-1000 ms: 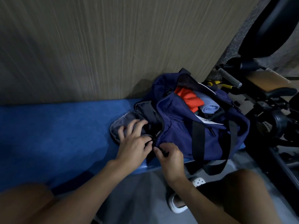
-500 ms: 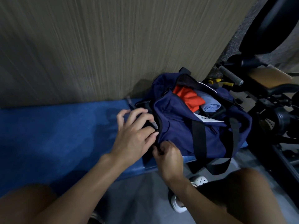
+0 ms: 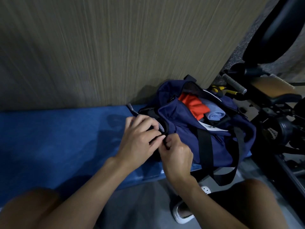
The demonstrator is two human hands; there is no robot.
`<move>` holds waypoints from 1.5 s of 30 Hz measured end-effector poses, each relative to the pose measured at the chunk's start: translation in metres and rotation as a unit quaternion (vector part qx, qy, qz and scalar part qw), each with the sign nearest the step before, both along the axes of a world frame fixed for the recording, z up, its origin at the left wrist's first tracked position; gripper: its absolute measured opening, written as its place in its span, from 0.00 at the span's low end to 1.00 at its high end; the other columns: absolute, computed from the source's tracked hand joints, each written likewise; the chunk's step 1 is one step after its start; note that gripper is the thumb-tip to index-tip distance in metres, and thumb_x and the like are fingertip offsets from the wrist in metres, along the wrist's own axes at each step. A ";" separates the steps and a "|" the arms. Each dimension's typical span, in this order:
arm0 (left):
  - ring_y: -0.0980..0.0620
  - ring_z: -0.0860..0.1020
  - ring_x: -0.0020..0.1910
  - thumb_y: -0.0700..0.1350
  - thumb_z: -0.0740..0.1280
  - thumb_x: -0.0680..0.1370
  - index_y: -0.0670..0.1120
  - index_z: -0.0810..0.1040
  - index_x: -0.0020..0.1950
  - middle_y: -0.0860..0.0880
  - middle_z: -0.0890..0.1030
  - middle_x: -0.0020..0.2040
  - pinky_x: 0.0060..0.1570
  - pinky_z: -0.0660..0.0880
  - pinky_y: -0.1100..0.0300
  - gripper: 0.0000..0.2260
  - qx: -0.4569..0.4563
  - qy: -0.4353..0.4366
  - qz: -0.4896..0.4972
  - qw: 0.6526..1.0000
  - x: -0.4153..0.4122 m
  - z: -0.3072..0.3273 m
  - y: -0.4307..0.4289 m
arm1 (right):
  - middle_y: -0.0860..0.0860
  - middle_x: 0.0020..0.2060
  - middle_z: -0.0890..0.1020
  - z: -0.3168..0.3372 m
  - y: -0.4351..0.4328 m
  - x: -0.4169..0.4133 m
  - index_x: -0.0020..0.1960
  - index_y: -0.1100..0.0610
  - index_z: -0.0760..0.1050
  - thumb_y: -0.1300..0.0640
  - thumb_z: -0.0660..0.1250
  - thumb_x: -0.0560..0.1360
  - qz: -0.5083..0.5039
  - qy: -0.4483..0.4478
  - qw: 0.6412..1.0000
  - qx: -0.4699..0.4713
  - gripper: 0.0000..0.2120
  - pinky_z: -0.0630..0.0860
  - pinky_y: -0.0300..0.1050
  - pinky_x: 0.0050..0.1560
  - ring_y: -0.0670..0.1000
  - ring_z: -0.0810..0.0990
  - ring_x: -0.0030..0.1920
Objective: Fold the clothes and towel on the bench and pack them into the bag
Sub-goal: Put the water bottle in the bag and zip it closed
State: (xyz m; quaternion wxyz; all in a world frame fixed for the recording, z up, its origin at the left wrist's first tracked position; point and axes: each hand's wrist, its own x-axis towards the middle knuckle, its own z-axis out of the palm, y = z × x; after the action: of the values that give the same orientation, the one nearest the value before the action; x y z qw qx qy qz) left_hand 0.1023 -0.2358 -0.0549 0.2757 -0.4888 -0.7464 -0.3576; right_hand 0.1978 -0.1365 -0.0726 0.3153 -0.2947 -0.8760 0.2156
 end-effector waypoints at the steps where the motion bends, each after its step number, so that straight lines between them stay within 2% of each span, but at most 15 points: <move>1: 0.50 0.77 0.51 0.48 0.72 0.75 0.47 0.83 0.40 0.55 0.80 0.46 0.51 0.64 0.53 0.07 0.001 -0.001 -0.002 1.000 0.000 -0.001 0.000 | 0.51 0.26 0.78 0.000 0.000 0.000 0.38 0.54 0.69 0.51 0.71 0.75 0.002 -0.003 1.000 0.002 0.14 0.71 0.51 0.29 0.58 0.76 0.28; 7: 0.50 0.77 0.50 0.48 0.71 0.76 0.45 0.82 0.40 0.54 0.80 0.45 0.48 0.67 0.52 0.08 0.004 -0.009 -0.011 1.000 0.000 -0.004 0.000 | 0.53 0.27 0.78 0.000 -0.002 0.002 0.37 0.56 0.70 0.52 0.71 0.75 0.013 -0.015 1.000 -0.006 0.14 0.70 0.50 0.30 0.60 0.77 0.30; 11: 0.50 0.77 0.50 0.47 0.71 0.76 0.45 0.82 0.41 0.54 0.80 0.45 0.48 0.68 0.51 0.07 0.013 -0.017 -0.017 1.000 0.002 -0.002 0.000 | 0.52 0.33 0.81 0.006 0.001 0.003 0.42 0.55 0.72 0.47 0.68 0.76 0.007 -0.032 0.999 -0.038 0.12 0.71 0.52 0.37 0.59 0.79 0.36; 14: 0.51 0.77 0.50 0.47 0.72 0.76 0.45 0.82 0.41 0.54 0.80 0.45 0.48 0.67 0.52 0.07 0.022 -0.020 -0.019 0.999 0.001 -0.001 0.001 | 0.52 0.33 0.82 0.008 0.003 0.002 0.44 0.56 0.76 0.49 0.70 0.75 -0.006 -0.004 1.000 -0.023 0.11 0.71 0.51 0.37 0.60 0.80 0.38; 18: 0.50 0.78 0.48 0.46 0.72 0.76 0.44 0.82 0.41 0.53 0.80 0.45 0.47 0.68 0.50 0.07 0.038 -0.030 -0.017 0.999 0.000 -0.001 0.003 | 0.52 0.31 0.81 0.005 0.003 0.002 0.42 0.56 0.75 0.50 0.70 0.76 0.008 -0.008 0.999 -0.033 0.11 0.72 0.52 0.35 0.60 0.79 0.36; 23: 0.50 0.78 0.44 0.46 0.71 0.77 0.41 0.83 0.43 0.51 0.80 0.45 0.46 0.70 0.50 0.08 0.090 -0.091 -0.004 0.992 -0.014 0.004 0.001 | 0.49 0.26 0.77 -0.006 0.000 0.010 0.36 0.52 0.69 0.50 0.73 0.73 0.003 -0.015 1.000 -0.011 0.15 0.65 0.46 0.30 0.58 0.76 0.30; 25: 0.51 0.78 0.43 0.47 0.70 0.77 0.41 0.82 0.43 0.51 0.79 0.46 0.47 0.71 0.49 0.09 0.096 -0.128 -0.015 0.987 -0.016 0.005 0.002 | 0.48 0.28 0.76 -0.001 0.001 0.007 0.39 0.53 0.71 0.51 0.75 0.71 -0.002 0.010 1.000 0.008 0.13 0.68 0.47 0.31 0.56 0.76 0.31; 27: 0.50 0.78 0.43 0.47 0.69 0.77 0.40 0.82 0.43 0.51 0.78 0.45 0.46 0.73 0.47 0.10 0.109 -0.156 -0.038 0.981 -0.018 0.005 0.004 | 0.50 0.36 0.76 0.011 0.004 -0.002 0.45 0.55 0.74 0.52 0.75 0.70 0.006 0.060 0.997 0.054 0.12 0.70 0.48 0.36 0.54 0.76 0.38; 30: 0.48 0.78 0.41 0.46 0.69 0.78 0.38 0.82 0.44 0.50 0.77 0.45 0.43 0.74 0.46 0.11 0.126 -0.171 -0.068 0.975 -0.022 0.006 0.007 | 0.52 0.40 0.77 0.028 0.013 -0.024 0.45 0.57 0.77 0.49 0.69 0.71 0.051 0.091 0.989 0.109 0.11 0.72 0.51 0.41 0.56 0.75 0.42; 33: 0.49 0.78 0.41 0.45 0.69 0.77 0.37 0.81 0.44 0.49 0.77 0.45 0.44 0.75 0.47 0.11 0.138 -0.181 -0.074 0.971 -0.027 0.007 0.010 | 0.51 0.36 0.78 0.033 0.018 -0.035 0.41 0.57 0.77 0.48 0.64 0.71 0.075 0.067 0.988 0.113 0.12 0.73 0.51 0.40 0.55 0.76 0.37; 36: 0.50 0.78 0.41 0.44 0.70 0.77 0.38 0.80 0.43 0.51 0.76 0.45 0.50 0.75 0.49 0.09 0.141 -0.186 -0.077 0.969 -0.030 0.008 0.013 | 0.50 0.36 0.79 0.028 0.021 -0.033 0.41 0.57 0.78 0.51 0.67 0.72 0.086 0.063 0.990 0.095 0.09 0.74 0.49 0.39 0.54 0.76 0.35; 38: 0.49 0.77 0.41 0.43 0.71 0.77 0.39 0.80 0.43 0.53 0.76 0.46 0.45 0.75 0.49 0.08 0.152 -0.207 -0.069 0.964 -0.036 0.007 0.015 | 0.50 0.36 0.79 0.024 0.024 -0.031 0.42 0.57 0.79 0.53 0.69 0.72 0.094 0.060 0.989 0.093 0.07 0.75 0.49 0.38 0.54 0.77 0.35; 41: 0.49 0.77 0.40 0.42 0.71 0.76 0.39 0.79 0.42 0.55 0.75 0.46 0.40 0.75 0.50 0.08 0.173 -0.242 -0.054 0.953 -0.047 0.005 0.019 | 0.48 0.35 0.78 0.022 0.023 -0.025 0.40 0.55 0.77 0.50 0.66 0.72 0.091 0.056 0.990 0.090 0.09 0.75 0.50 0.38 0.54 0.76 0.34; 43: 0.51 0.77 0.40 0.42 0.71 0.76 0.39 0.79 0.41 0.53 0.76 0.46 0.40 0.75 0.53 0.07 0.176 -0.252 -0.056 0.950 -0.053 0.005 0.021 | 0.47 0.35 0.77 0.026 0.022 -0.023 0.39 0.54 0.76 0.50 0.65 0.71 0.086 0.059 0.990 0.098 0.08 0.75 0.51 0.39 0.53 0.75 0.35; 45: 0.53 0.76 0.39 0.40 0.72 0.76 0.38 0.79 0.40 0.50 0.77 0.45 0.40 0.74 0.57 0.07 0.181 -0.263 -0.063 0.946 -0.057 0.006 0.023 | 0.47 0.38 0.76 0.033 0.021 -0.026 0.43 0.55 0.74 0.53 0.69 0.70 0.088 0.061 0.987 0.124 0.07 0.72 0.53 0.43 0.53 0.75 0.39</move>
State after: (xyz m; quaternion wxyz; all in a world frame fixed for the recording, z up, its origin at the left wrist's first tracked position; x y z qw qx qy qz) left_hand 0.0451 -0.2131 -0.0490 0.1305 -0.3654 -0.6831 -0.6187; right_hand 0.1718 -0.1152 -0.0394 0.3818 -0.1617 -0.8976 0.1498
